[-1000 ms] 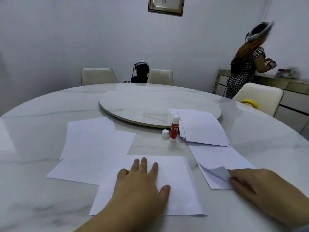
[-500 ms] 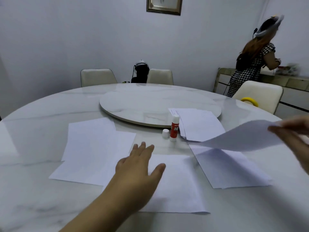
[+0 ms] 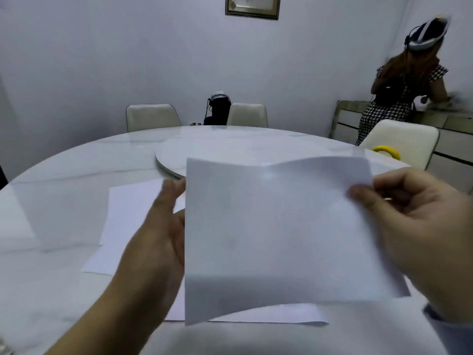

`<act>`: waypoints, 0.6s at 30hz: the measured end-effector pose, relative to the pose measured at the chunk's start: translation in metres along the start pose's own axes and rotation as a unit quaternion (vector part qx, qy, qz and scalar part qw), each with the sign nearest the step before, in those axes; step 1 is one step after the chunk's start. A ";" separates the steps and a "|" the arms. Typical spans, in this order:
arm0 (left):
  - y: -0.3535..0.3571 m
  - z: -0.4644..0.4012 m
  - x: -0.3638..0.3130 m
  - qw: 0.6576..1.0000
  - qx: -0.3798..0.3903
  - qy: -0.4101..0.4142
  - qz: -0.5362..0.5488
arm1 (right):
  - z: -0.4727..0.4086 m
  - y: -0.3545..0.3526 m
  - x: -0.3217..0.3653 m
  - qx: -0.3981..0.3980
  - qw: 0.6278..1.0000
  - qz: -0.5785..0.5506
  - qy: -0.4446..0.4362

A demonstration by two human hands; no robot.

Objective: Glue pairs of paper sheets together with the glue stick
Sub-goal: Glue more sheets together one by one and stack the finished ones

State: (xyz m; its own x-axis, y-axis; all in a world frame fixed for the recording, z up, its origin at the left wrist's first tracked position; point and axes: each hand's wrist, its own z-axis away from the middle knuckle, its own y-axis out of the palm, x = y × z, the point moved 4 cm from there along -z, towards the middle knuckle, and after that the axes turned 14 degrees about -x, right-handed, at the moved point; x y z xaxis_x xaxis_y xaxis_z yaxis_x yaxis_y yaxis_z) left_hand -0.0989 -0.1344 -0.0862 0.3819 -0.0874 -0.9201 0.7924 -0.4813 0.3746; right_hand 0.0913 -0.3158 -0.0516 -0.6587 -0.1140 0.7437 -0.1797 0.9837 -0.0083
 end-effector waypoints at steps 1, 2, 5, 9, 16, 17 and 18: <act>-0.004 0.000 -0.002 1.000 0.013 0.008 -0.015 | 0.003 0.001 -0.010 -0.008 1.000 0.016 0.011; -0.009 0.001 -0.003 0.998 0.012 0.020 -0.062 | 0.007 0.004 -0.015 -0.018 0.999 0.025 0.026; -0.029 -0.005 0.002 0.975 -0.061 0.050 -0.209 | 0.017 0.015 -0.025 -0.025 0.995 -0.002 0.100; -0.039 -0.011 0.007 0.971 -0.085 0.050 -0.218 | 0.032 0.034 -0.041 0.048 0.975 -0.053 0.209; -0.054 -0.022 0.017 0.953 -0.087 0.041 -0.287 | 0.037 0.040 -0.053 0.119 0.954 -0.051 0.270; -0.056 -0.024 0.018 0.947 -0.082 0.035 -0.307 | 0.037 0.040 -0.055 0.120 0.954 -0.038 0.271; -0.058 -0.026 0.018 0.942 -0.075 0.030 -0.325 | 0.038 0.041 -0.057 0.123 0.956 -0.025 0.266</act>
State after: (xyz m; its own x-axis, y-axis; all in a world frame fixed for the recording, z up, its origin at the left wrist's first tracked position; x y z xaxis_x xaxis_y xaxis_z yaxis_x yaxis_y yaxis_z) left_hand -0.1255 -0.0856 -0.1219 -0.1838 0.2345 -0.9546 0.9247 -0.2880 -0.2488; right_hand 0.0937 -0.2744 -0.1192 -0.1923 -0.0097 0.9813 -0.4103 0.9092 -0.0714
